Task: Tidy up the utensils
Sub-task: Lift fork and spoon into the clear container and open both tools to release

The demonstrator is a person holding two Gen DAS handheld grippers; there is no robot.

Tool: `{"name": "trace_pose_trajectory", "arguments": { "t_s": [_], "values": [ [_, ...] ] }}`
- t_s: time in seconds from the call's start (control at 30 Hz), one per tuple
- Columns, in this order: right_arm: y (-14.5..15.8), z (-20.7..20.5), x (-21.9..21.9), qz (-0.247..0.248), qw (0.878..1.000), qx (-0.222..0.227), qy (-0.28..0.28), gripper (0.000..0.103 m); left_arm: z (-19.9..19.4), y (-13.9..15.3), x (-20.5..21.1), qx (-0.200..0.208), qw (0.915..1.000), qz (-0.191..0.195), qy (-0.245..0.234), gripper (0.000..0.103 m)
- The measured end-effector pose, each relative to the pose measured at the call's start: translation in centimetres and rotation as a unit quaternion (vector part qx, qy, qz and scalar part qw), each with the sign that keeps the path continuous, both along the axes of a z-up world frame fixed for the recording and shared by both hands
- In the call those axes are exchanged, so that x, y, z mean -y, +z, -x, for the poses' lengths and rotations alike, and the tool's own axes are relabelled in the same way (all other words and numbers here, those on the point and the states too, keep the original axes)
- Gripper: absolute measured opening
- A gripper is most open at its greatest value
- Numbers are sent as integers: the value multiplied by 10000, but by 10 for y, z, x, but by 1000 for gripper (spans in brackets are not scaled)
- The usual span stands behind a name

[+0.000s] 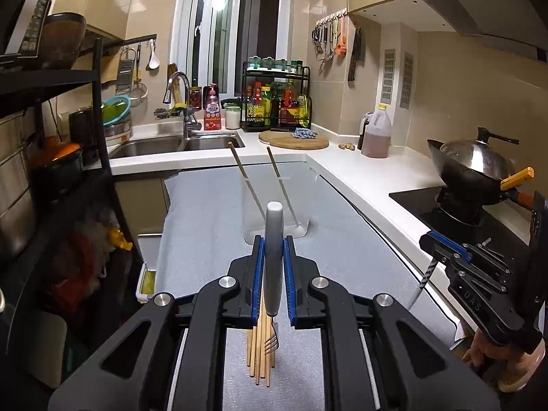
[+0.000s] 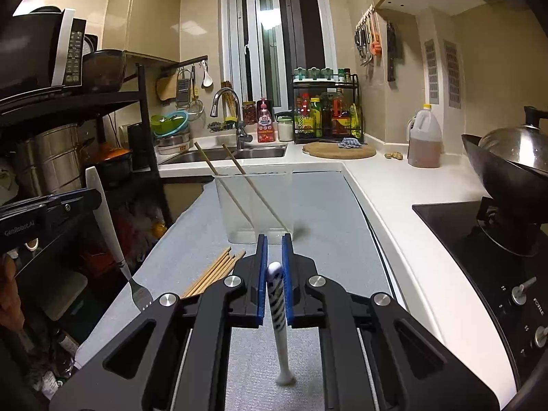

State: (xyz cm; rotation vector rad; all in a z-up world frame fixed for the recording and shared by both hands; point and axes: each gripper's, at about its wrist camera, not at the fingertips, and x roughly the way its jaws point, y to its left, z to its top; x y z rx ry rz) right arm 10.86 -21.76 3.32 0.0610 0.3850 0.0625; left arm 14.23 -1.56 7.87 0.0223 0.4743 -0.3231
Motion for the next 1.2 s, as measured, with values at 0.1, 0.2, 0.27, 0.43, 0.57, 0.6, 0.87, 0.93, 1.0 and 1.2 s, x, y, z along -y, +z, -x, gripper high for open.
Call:
{"name": "trace_pose_trajectory", "arguments": {
  "t_s": [0.1, 0.2, 0.27, 0.43, 0.57, 0.6, 0.87, 0.93, 1.0, 1.2],
  "values": [
    [4, -3, -1, 31, 10000, -45, 2, 8, -5, 5, -1, -29, 10000, -48, -33, 12],
    [10, -7, -3, 74, 10000, -50, 16, 8, -8, 11, 0, -28, 9999, -85, -64, 12],
    [15, -11, -3, 67, 10000, -46, 35, 8, -12, 17, -1, -38, 9999, -97, -86, 12],
    [33, -29, -4, 102, 9999, 12, 121, 7, -27, 34, -4, 18, 9999, -41, -143, 12],
    [52, -48, -5, 135, 9997, 109, 152, 7, -45, 48, -2, 37, 9998, 35, -216, 12],
    [56, -52, -6, 151, 9997, 133, 155, 7, -49, 51, 0, 46, 9997, 35, -232, 12],
    [103, -100, -12, 380, 9984, 324, 266, 6, -91, 81, 13, 216, 9992, 29, -339, 12],
    [116, -114, -13, 406, 9980, 380, 308, 6, -105, 91, 15, 282, 9990, 30, -344, 12],
    [130, -130, -14, 436, 9975, 444, 338, 6, -118, 102, 17, 356, 9987, 67, -347, 12],
    [165, -178, -20, 626, 9949, 716, 323, 6, -159, 125, 25, 524, 9979, 205, -327, 12]
  ]
}}
